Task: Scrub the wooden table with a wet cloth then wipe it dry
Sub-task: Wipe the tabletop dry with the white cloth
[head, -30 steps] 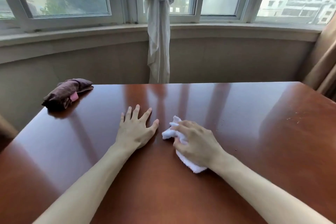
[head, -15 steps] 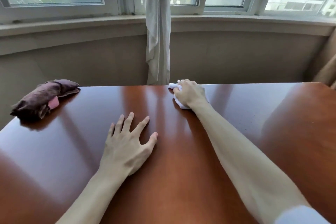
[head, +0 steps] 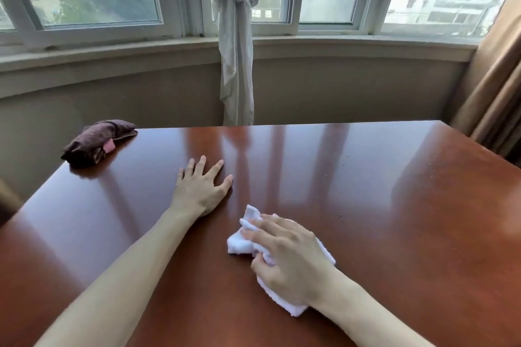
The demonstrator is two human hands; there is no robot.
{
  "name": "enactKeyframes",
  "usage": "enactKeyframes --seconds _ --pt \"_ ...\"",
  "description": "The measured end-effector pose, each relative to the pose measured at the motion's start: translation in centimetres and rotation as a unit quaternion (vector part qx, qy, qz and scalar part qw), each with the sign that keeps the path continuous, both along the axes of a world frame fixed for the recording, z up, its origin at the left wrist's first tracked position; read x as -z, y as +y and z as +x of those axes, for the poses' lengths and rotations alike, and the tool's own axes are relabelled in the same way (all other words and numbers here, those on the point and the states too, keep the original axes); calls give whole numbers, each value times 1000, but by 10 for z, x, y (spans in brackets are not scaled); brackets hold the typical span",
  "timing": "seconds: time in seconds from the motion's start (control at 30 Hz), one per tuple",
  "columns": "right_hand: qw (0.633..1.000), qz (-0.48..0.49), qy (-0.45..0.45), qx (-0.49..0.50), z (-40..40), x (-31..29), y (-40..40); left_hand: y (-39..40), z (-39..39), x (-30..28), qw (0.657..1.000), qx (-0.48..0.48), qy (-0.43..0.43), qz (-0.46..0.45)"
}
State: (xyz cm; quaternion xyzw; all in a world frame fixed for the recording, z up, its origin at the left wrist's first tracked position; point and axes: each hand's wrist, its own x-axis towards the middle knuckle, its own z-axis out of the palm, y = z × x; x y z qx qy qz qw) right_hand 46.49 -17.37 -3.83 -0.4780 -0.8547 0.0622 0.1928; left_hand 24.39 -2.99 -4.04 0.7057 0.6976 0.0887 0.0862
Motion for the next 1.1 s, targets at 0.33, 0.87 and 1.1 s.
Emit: enactKeyframes --seconds 0.33,0.87,1.1 --pt "990 -66 -25 125 8 -14 276 10 -1 11 999 -7 -1 35" --pt "992 -72 -83 69 -33 -11 136 -4 -3 -5 997 7 -68 31" --pt "998 -3 -54 24 -12 -18 -27 -78 -1 -31 989 134 -30 56"
